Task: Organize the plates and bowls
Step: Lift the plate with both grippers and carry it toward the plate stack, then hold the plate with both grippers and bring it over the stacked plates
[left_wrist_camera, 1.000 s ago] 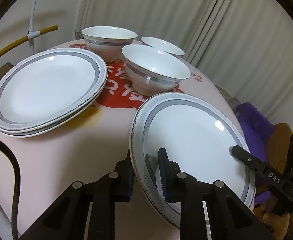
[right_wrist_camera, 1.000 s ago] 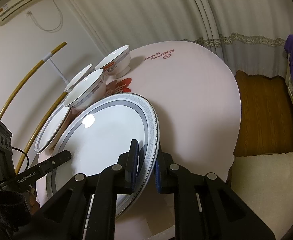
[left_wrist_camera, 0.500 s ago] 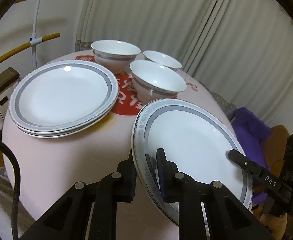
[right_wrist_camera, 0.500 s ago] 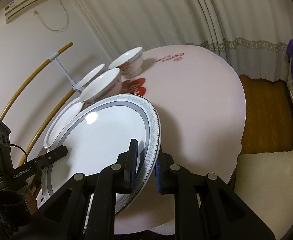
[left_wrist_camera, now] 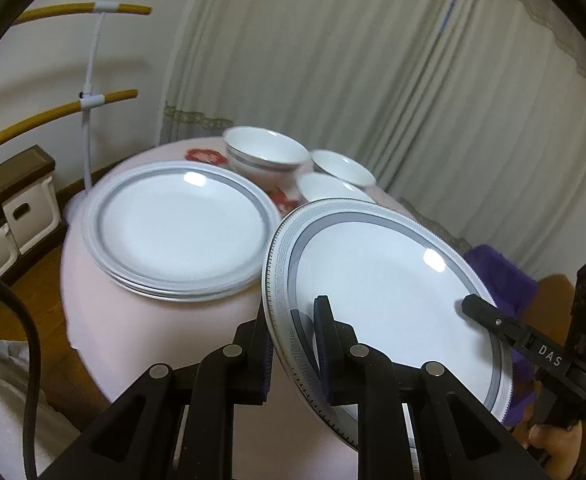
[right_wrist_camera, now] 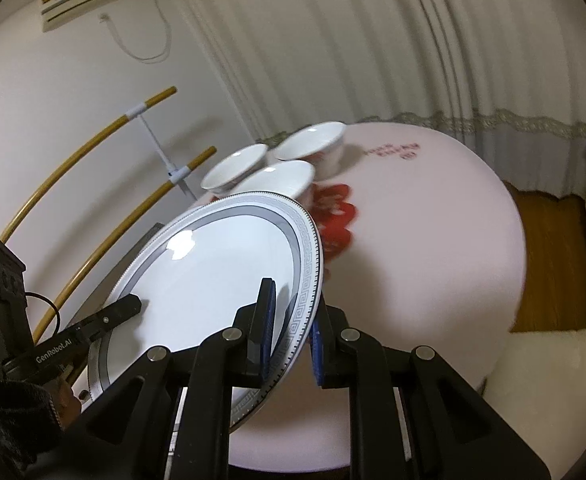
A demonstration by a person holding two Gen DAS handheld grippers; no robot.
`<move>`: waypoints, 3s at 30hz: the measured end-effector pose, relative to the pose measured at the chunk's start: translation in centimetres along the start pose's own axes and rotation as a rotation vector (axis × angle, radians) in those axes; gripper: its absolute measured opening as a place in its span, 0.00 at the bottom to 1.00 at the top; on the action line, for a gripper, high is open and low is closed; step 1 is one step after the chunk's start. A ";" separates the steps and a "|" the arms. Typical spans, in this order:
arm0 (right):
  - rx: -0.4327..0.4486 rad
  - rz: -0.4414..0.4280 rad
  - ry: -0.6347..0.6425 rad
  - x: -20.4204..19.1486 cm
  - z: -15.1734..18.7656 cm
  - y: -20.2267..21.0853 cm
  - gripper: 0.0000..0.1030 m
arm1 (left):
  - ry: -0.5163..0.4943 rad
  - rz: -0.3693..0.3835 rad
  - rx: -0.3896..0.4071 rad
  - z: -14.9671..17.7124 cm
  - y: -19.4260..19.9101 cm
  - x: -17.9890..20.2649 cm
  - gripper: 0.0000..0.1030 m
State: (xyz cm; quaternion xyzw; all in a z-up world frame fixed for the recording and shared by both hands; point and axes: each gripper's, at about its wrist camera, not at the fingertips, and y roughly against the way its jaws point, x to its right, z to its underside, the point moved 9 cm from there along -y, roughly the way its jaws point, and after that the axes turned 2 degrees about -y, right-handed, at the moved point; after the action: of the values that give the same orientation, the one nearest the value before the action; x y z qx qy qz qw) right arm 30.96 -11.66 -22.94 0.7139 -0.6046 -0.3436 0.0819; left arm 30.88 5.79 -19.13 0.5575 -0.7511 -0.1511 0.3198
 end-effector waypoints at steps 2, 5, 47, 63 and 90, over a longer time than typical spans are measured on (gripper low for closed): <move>-0.002 -0.012 0.017 -1.3 -0.2 -0.8 0.15 | 0.019 -0.012 0.017 -0.4 0.8 -1.3 0.14; -0.015 -0.036 0.038 -3.3 -0.5 -2.3 0.15 | 0.048 -0.045 0.047 -0.9 1.9 -3.6 0.14; -0.176 -0.061 0.108 -10.1 -1.1 -16.7 0.15 | 0.172 -0.177 0.039 -5.4 -5.9 -13.9 0.14; -0.157 0.024 0.141 -10.2 -1.2 -16.4 0.20 | 0.175 -0.169 0.032 -5.0 -5.6 -14.0 0.15; -0.156 0.103 0.140 -9.3 -0.9 -17.0 0.24 | 0.182 -0.171 0.029 -5.0 -5.3 -13.8 0.18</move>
State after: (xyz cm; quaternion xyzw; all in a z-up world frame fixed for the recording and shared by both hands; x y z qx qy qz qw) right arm 44.87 0.96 -27.71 0.6956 -0.6048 -0.3342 0.1965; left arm 40.42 17.59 -22.81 0.6354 -0.6709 -0.1159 0.3644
